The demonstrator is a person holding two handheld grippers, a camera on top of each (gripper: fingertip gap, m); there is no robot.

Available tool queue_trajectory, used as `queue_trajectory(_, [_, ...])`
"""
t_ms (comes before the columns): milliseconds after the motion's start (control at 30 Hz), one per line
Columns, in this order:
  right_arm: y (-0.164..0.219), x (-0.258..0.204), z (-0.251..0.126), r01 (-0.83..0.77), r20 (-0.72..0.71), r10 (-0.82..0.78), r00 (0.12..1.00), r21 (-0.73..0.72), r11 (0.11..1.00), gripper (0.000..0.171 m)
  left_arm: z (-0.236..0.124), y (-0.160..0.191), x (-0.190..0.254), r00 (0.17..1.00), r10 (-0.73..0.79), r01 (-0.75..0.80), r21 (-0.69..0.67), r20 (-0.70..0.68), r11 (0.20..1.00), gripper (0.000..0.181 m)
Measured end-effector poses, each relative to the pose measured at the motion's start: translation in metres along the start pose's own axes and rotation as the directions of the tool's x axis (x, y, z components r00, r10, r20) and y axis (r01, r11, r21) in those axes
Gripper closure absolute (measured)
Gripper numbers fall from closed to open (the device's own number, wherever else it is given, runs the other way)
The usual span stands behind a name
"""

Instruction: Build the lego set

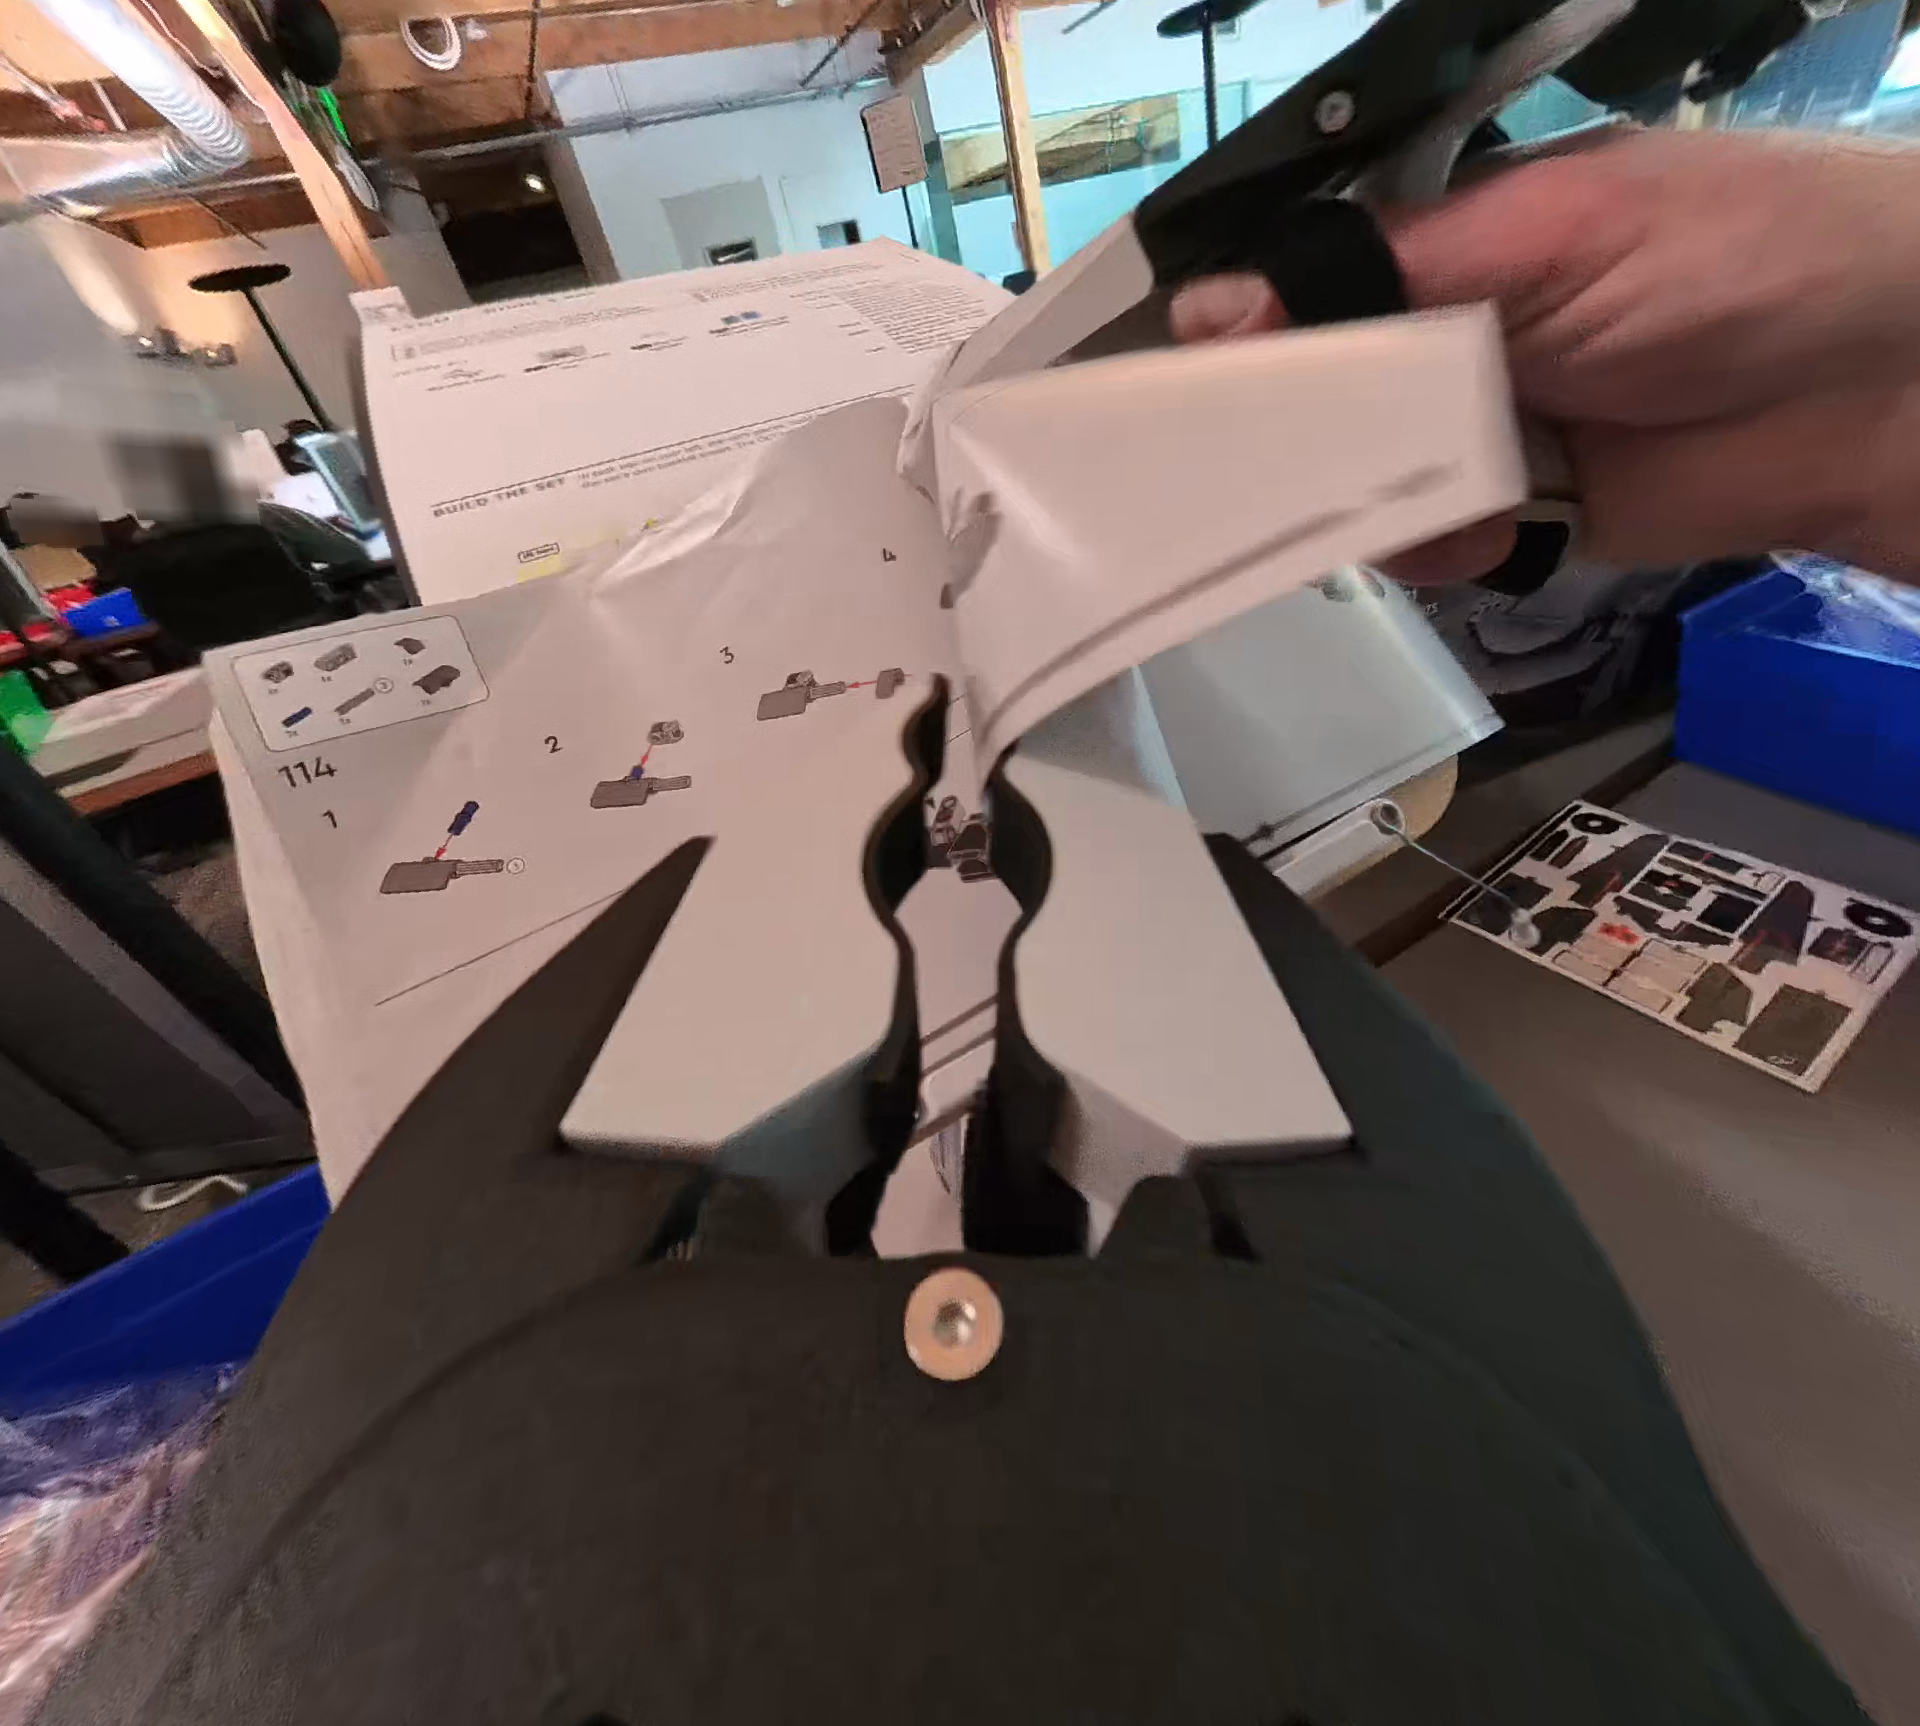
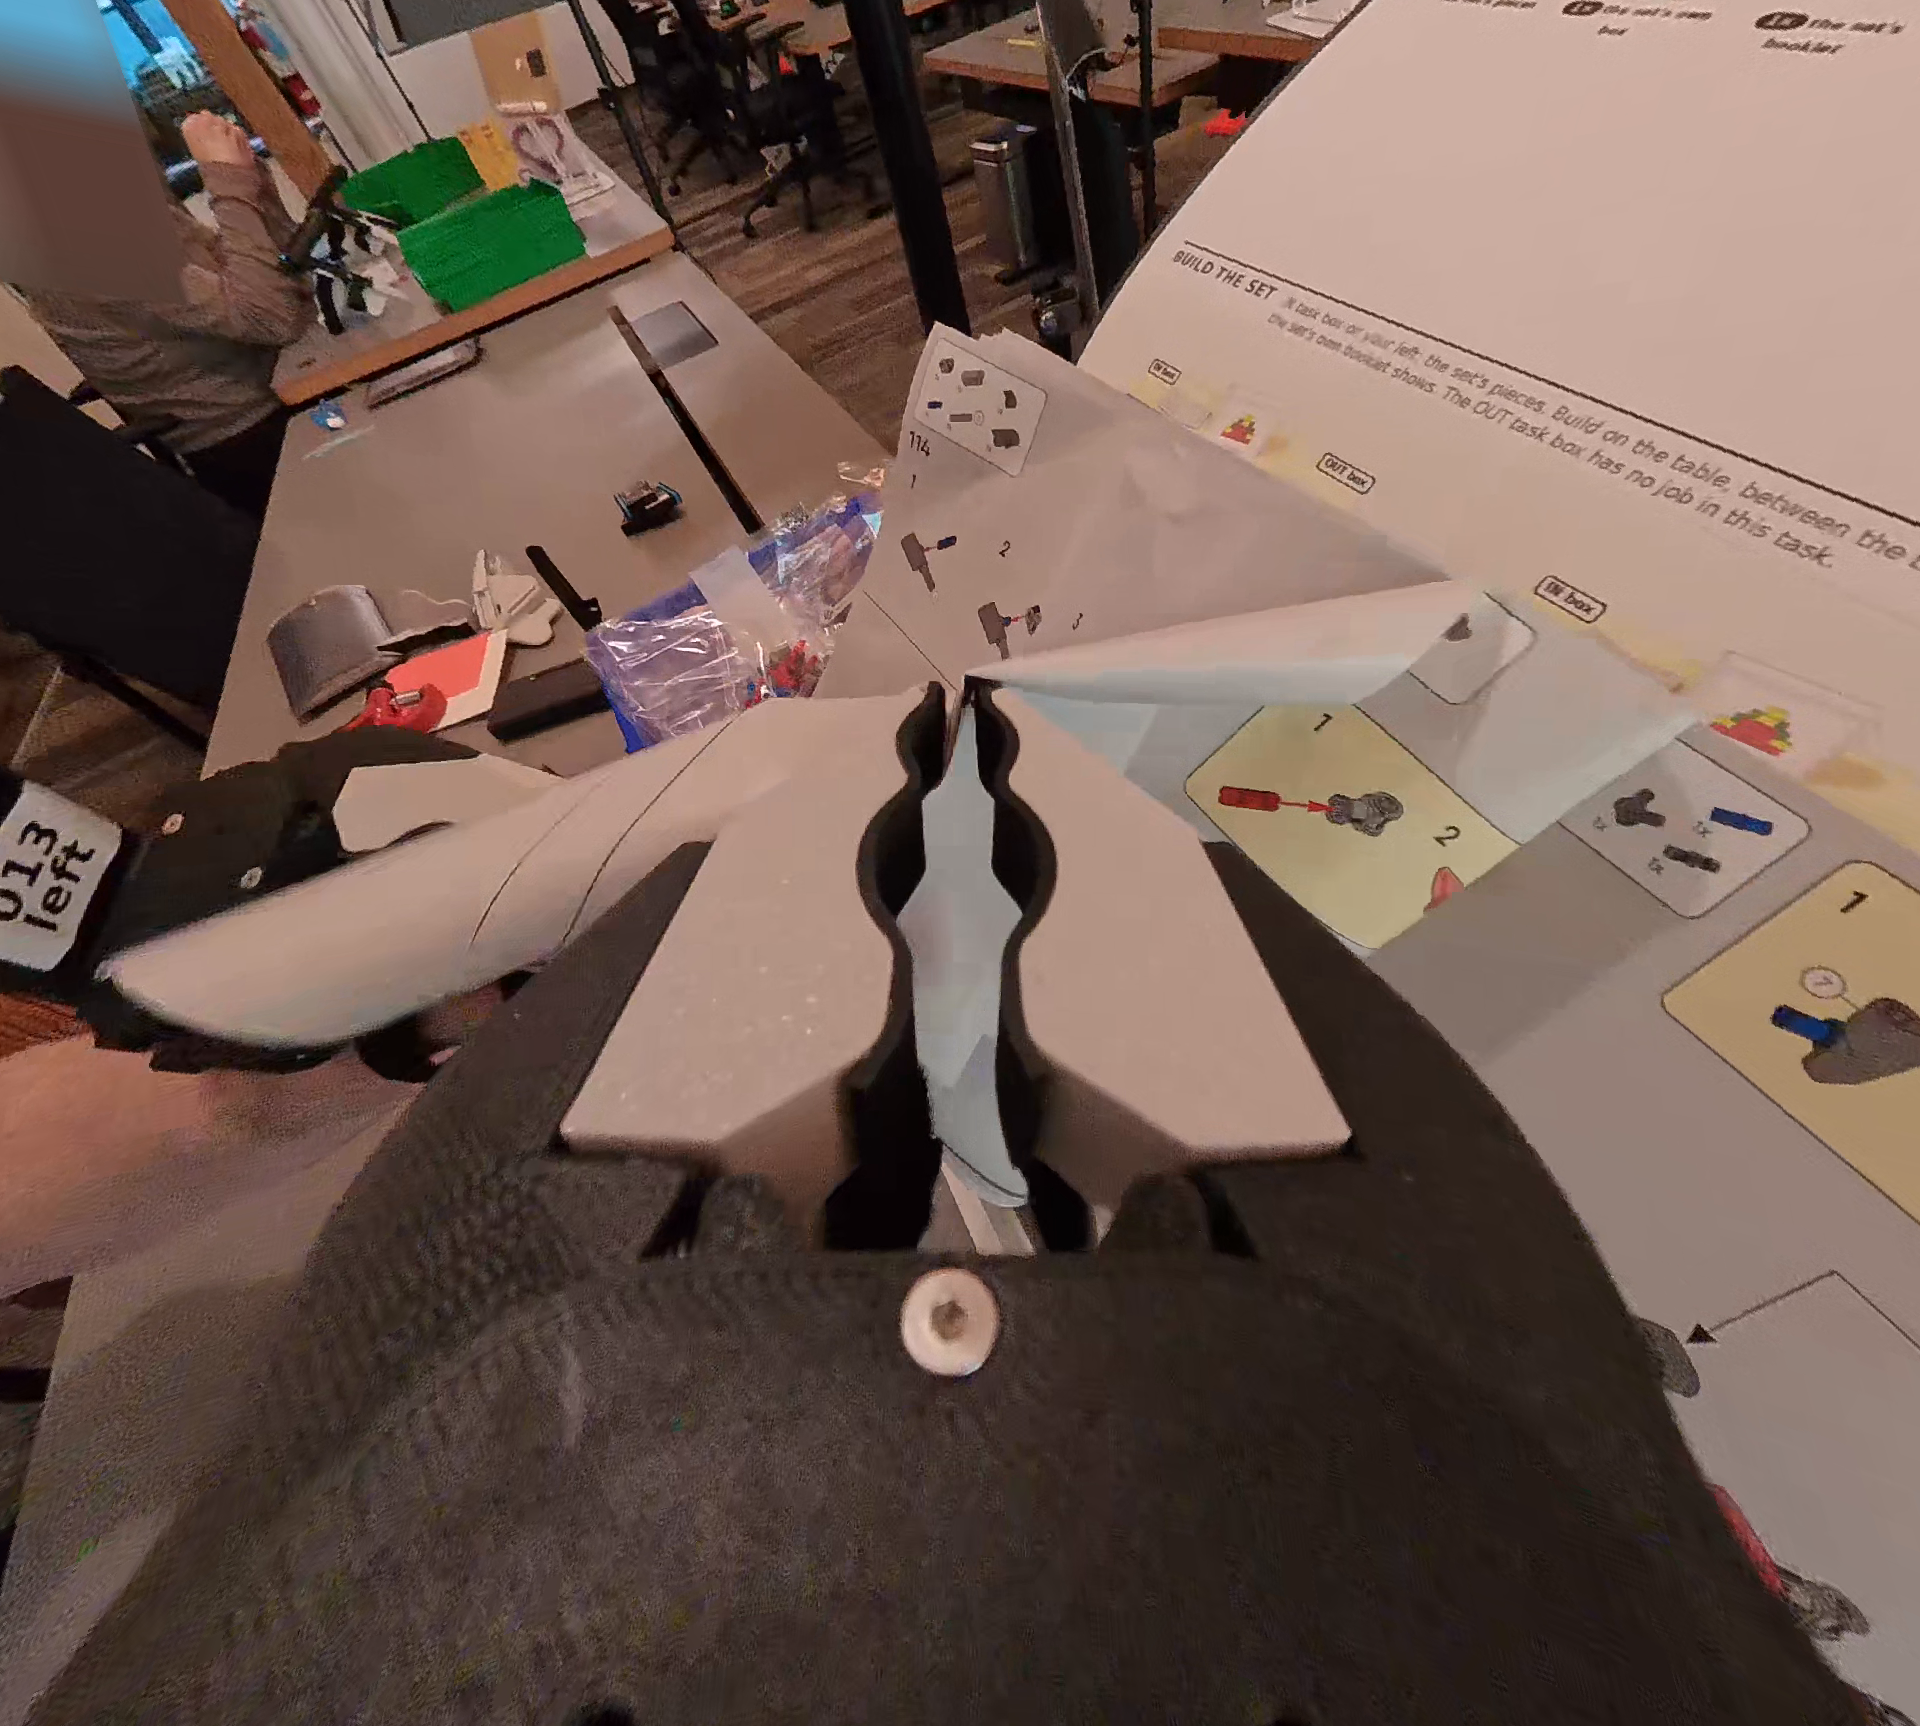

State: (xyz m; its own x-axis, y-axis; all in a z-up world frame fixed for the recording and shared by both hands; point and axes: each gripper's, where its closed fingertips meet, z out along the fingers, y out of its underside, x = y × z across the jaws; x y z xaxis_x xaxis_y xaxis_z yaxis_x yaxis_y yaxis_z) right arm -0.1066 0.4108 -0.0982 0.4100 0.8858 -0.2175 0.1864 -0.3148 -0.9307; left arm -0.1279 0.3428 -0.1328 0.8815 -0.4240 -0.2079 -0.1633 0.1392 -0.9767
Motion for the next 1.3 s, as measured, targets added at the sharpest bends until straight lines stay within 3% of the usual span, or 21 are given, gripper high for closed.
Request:
queue_trajectory(33, [-0.001,-0.002,0.000,0.019,0.001,-0.019,1.000,-0.002,1.000,0.163,0.001,0.003,-0.003,1.000,-0.022,0.022,-0.014,-0.011,1.000,0.181])
queue_trajectory(133, [-0.011,-0.005,-0.017,0.089,-0.076,-0.085,0.993,0.050,0.995,0.137,0.000,0.007,-0.009,0.994,-0.104,0.103,-0.023,-0.045,0.994,0.181])
queue_trajectory(167, [-0.015,-0.007,-0.028,0.142,-0.121,-0.132,0.984,0.081,0.987,0.135,-0.001,0.009,-0.012,0.990,-0.133,0.132,-0.029,-0.050,0.991,0.181])
queue_trajectory(233, [-0.014,-0.019,-0.046,0.260,-0.153,-0.242,0.958,0.108,0.960,0.139,-0.003,0.012,-0.015,0.984,-0.167,0.165,-0.031,-0.062,0.986,0.181])
queue_trajectory(333, [0.003,-0.029,-0.059,0.271,-0.115,-0.259,0.959,0.108,0.956,0.140,-0.003,0.017,-0.021,0.970,-0.231,0.228,-0.047,-0.076,0.973,0.181])
queue_trajectory(433, [0.030,-0.040,-0.061,0.316,-0.038,-0.314,0.949,0.042,0.948,0.162,-0.009,0.011,-0.032,0.973,-0.223,0.223,-0.014,-0.052,0.975,0.181])
queue_trajectory(467, [0.040,-0.043,-0.058,0.332,-0.018,-0.332,0.943,0.008,0.943,0.162,-0.011,0.007,-0.037,0.972,-0.231,0.231,-0.003,-0.049,0.973,0.181])
queue_trajectory(533, [0.062,-0.042,-0.042,0.339,-0.005,-0.341,0.940,-0.099,0.936,0.146,-0.014,-0.001,-0.046,0.968,-0.247,0.248,0.013,-0.051,0.969,0.181])
queue_trajectory(667, [0.075,-0.018,-0.006,0.449,-0.167,-0.481,0.861,-0.195,0.872,0.135,-0.015,-0.009,-0.050,0.963,-0.256,0.255,-0.013,-0.089,0.967,0.181])
queue_trajectory(767, [0.067,-0.022,0.003,0.505,-0.182,-0.529,0.829,-0.166,0.847,0.140,-0.017,-0.008,-0.050,0.965,-0.241,0.237,-0.048,-0.100,0.970,0.181])
queue_trajectory(900, [0.052,-0.025,0.000,0.475,-0.199,-0.481,0.853,-0.081,0.876,0.139,-0.021,-0.009,-0.042,0.980,-0.167,0.164,-0.037,-0.104,0.986,0.181])
queue_trajectory(1167, [0.078,-0.005,0.037,0.347,-0.134,-0.389,0.912,-0.255,0.902,0.131,-0.013,0.000,-0.048,0.990,-0.114,0.105,-0.104,-0.087,0.989,0.181])
queue_trajectory(1300, [0.081,-0.050,0.029,0.438,-0.089,-0.466,0.880,-0.229,0.870,0.141,-0.011,0.008,-0.062,0.985,-0.155,0.144,-0.121,-0.082,0.982,0.181])
